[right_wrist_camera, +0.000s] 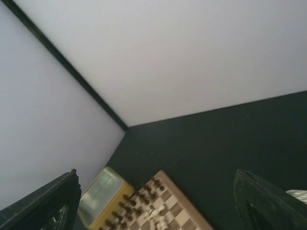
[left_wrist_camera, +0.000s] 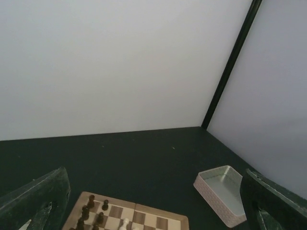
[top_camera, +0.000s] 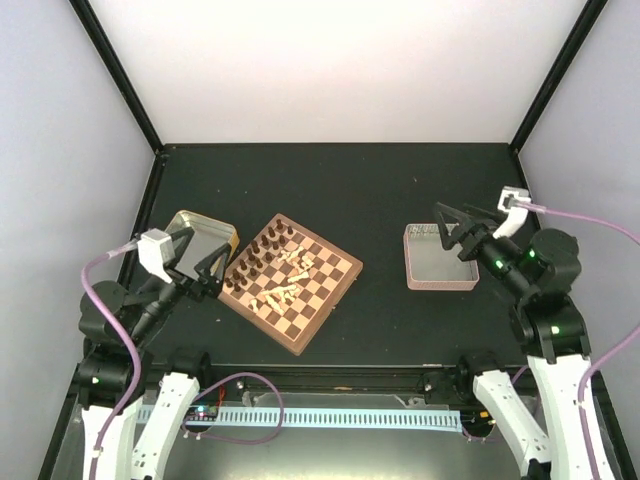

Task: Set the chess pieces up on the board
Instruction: Pick up the chess piece from the chessboard.

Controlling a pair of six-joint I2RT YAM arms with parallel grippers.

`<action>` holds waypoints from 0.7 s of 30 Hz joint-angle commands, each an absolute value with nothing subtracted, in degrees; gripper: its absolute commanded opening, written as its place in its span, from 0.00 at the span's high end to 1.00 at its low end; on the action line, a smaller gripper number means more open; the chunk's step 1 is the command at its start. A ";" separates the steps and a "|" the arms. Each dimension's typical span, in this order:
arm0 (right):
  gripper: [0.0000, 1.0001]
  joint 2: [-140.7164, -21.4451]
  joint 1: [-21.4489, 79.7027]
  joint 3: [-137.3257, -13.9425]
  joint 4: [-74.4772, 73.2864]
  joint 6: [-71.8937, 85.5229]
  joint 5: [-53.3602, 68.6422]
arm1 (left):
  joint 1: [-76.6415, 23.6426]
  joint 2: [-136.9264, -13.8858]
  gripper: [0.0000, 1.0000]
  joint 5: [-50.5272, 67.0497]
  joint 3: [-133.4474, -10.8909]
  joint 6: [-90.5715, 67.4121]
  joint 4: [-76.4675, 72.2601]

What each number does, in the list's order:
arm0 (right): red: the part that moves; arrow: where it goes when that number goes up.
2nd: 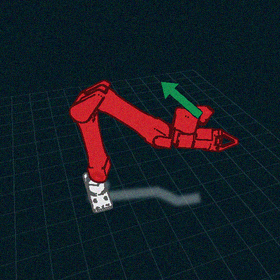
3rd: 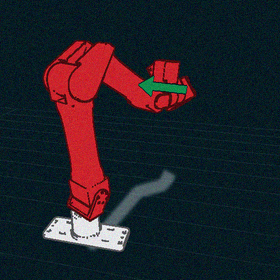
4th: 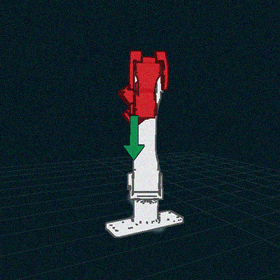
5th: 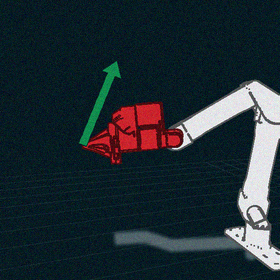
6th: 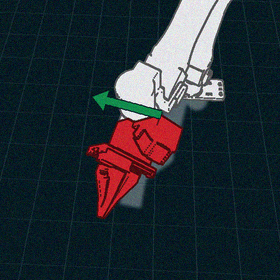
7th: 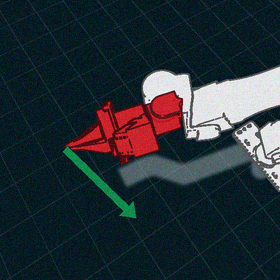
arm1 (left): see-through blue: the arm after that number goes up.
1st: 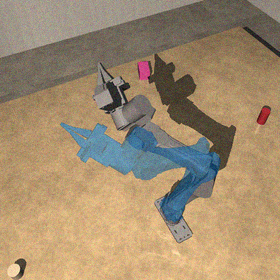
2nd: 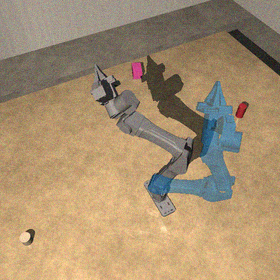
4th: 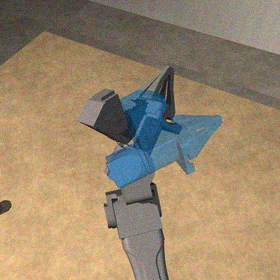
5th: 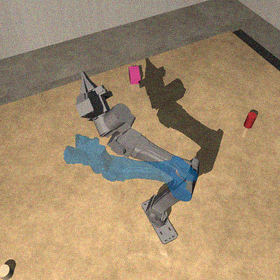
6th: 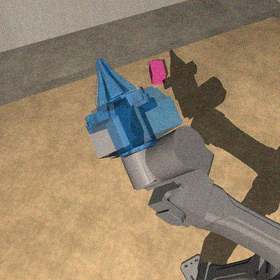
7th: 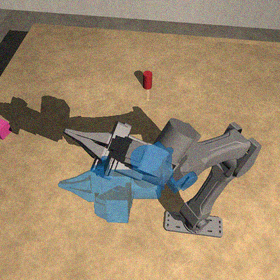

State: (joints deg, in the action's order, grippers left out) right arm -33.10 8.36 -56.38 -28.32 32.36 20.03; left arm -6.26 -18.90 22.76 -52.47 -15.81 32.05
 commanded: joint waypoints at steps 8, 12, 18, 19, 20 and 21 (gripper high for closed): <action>0.17 -55.33 18.35 -54.04 -18.16 30.51 27.74 | -5.30 -23.92 0.01 41.94 -38.33 -25.49 17.17; 0.25 -66.83 28.27 -55.91 -21.21 28.26 18.71 | -5.25 -26.65 0.01 40.54 -35.41 -27.04 16.85; 0.50 -82.35 42.00 -59.18 -24.95 26.33 9.99 | -5.14 -29.72 0.07 37.20 -33.46 -28.10 19.62; 0.53 -84.45 43.67 -59.96 -25.29 26.15 9.53 | -5.18 -29.90 0.08 36.78 -33.17 -28.29 19.88; 0.55 -86.78 45.14 -61.27 -25.88 25.96 8.86 | -5.17 -30.13 0.09 36.19 -32.82 -28.53 20.11; 0.57 -89.09 46.71 -62.69 -26.63 25.57 7.79 | -5.19 -30.26 0.10 35.71 -32.50 -28.79 20.35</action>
State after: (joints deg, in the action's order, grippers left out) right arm -83.57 41.87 -57.69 -23.53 27.68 14.44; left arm -5.67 -29.67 37.54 -33.41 -27.03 20.73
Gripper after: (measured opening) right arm 0.466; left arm 0.917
